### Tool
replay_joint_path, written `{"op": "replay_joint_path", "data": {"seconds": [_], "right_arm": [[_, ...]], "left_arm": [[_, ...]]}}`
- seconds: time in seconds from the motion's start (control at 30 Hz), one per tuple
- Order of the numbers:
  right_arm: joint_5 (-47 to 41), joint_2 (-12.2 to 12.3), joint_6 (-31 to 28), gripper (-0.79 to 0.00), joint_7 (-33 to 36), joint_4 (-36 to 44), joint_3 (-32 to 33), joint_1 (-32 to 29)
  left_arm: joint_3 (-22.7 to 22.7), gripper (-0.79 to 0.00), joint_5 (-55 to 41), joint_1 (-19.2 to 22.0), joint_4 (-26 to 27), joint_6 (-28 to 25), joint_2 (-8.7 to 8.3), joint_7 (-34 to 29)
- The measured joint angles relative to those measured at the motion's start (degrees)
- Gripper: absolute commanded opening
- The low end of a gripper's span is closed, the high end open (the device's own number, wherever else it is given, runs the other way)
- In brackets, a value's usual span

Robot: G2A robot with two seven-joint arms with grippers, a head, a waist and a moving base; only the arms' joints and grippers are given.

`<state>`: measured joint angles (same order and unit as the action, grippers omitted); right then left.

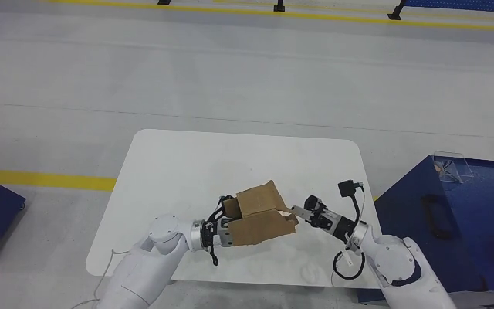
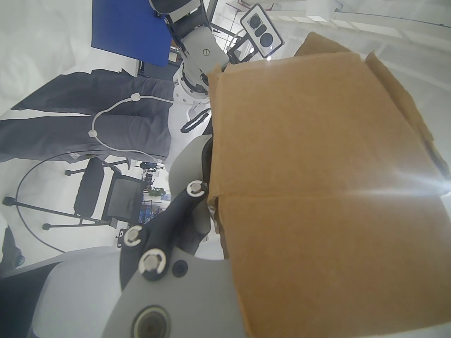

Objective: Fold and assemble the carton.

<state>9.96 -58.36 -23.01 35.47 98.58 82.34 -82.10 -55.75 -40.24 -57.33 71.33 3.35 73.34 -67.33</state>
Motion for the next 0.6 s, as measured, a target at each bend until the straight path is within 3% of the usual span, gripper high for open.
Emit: {"op": "replay_joint_path", "data": {"seconds": [0.37,0.6], "right_arm": [[4.5,-0.3,2.0,0.0,-0.8,0.1,-2.9,1.3],[4.7,-0.5,3.7,0.0,-1.7,-0.1,-3.8,2.2]], "left_arm": [[0.4,-0.785,3.8,-1.2,2.3,-2.8,-0.25,1.7],[0.4,-0.785,5.7,-2.2,4.1,-6.0,-0.6,-0.8]]}}
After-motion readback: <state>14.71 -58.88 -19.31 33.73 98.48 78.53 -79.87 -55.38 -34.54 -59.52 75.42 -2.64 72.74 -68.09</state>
